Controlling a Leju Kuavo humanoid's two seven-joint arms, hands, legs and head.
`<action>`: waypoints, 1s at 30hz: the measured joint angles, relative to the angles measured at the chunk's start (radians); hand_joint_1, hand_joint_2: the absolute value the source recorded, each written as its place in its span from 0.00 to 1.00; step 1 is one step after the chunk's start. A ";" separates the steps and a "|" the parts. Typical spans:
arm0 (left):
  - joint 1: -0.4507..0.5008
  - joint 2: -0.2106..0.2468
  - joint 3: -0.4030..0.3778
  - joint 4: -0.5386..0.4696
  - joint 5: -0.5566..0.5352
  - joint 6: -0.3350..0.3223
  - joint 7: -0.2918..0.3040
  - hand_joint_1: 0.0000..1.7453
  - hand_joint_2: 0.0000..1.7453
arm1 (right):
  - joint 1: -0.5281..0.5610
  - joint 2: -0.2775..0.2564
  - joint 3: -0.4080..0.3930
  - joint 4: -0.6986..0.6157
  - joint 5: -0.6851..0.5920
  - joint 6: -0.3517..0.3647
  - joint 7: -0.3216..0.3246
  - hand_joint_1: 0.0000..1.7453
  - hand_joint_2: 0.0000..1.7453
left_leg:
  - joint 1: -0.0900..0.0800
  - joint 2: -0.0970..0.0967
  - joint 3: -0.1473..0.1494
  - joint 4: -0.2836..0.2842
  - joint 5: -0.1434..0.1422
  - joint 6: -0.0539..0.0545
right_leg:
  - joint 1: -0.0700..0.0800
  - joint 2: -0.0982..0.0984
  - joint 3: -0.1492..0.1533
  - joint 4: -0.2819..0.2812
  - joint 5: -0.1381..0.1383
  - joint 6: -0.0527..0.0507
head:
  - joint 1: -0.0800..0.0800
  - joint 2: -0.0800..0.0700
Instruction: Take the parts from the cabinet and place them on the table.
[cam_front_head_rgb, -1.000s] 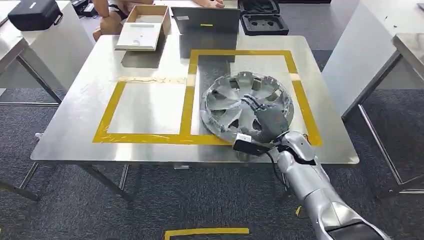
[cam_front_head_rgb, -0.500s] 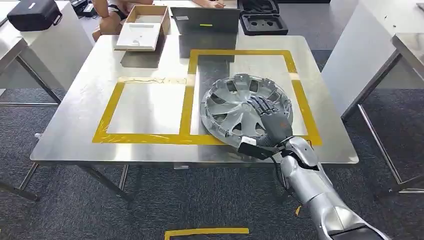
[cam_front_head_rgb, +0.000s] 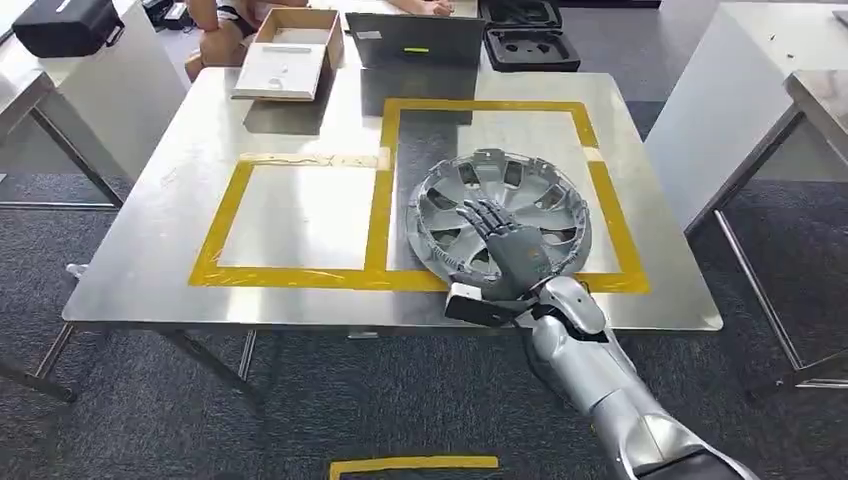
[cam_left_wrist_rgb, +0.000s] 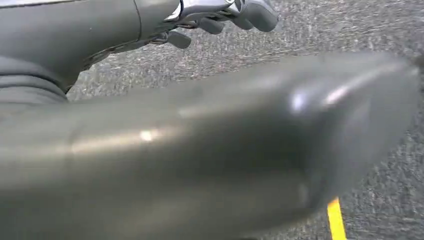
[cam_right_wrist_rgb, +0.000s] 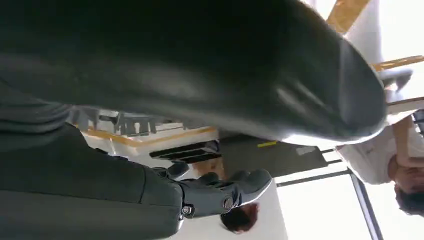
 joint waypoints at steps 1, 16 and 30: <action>0.000 0.001 0.001 0.000 0.003 0.002 0.002 0.00 0.00 | 0.001 0.006 0.003 0.000 -0.002 0.001 -0.001 0.00 0.00 | 0.002 0.001 0.000 -0.001 0.001 0.002 | -0.002 0.001 -0.024 0.051 -0.037 0.004 | 0.005 0.000; 0.007 0.016 0.012 0.000 0.024 -0.011 -0.001 0.00 0.00 | 0.025 0.044 0.024 0.000 -0.048 0.009 -0.014 0.00 0.00 | 0.021 0.000 -0.053 0.067 -0.046 -0.073 | -0.024 0.003 -0.014 -0.010 0.052 -0.037 | 0.004 0.000; -0.002 0.015 0.012 0.000 -0.001 -0.009 -0.021 0.00 0.00 | 0.068 0.024 0.024 -0.009 -0.071 0.008 -0.013 0.00 1.00 | 0.012 0.004 0.093 -0.006 -0.070 -0.019 | -0.013 0.004 -0.102 -0.014 0.136 0.006 | -0.002 0.000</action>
